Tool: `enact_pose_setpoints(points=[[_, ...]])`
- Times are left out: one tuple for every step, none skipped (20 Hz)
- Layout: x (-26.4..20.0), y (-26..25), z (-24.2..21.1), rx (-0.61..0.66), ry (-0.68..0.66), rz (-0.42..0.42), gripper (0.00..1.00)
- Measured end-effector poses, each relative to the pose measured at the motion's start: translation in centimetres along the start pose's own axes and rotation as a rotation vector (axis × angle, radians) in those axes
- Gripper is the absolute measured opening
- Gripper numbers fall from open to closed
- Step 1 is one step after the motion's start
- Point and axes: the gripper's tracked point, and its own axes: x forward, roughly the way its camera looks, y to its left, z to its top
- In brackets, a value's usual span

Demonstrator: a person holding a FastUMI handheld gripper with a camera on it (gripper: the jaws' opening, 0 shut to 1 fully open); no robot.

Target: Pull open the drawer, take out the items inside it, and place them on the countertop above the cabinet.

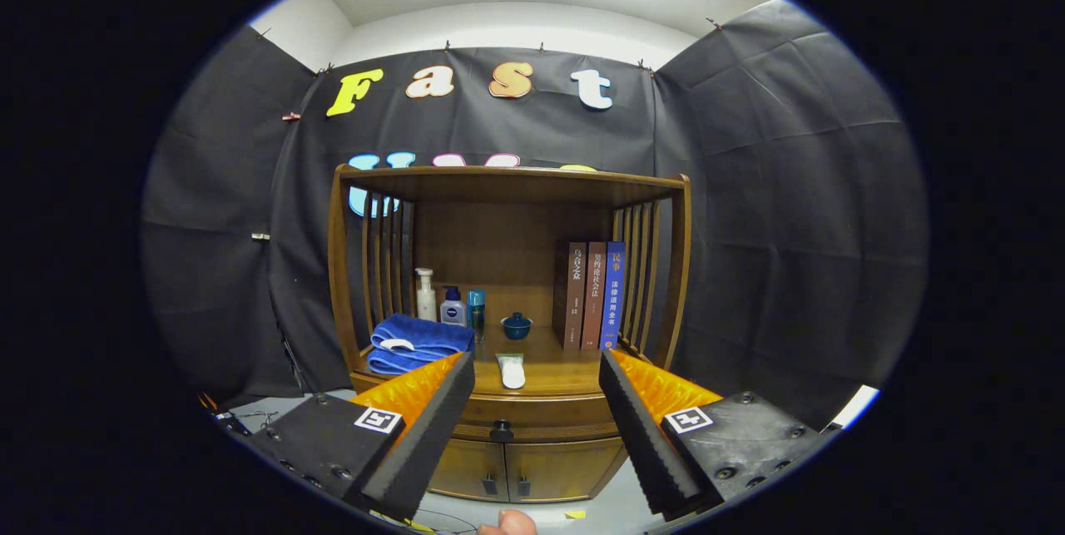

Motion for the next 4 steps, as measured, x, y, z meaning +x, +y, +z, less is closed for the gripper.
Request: enact_pose_setpoints(points=[[-0.02,0.05,-0.01,0.0,0.0,0.002,0.99],[-0.05,0.07,-0.07,-0.001,0.002,0.003,0.99],[-0.06,0.04,-0.24,-0.003,0.003,0.004,0.99],[-0.08,0.03,-0.25,-0.003,0.004,0.004,0.99]])
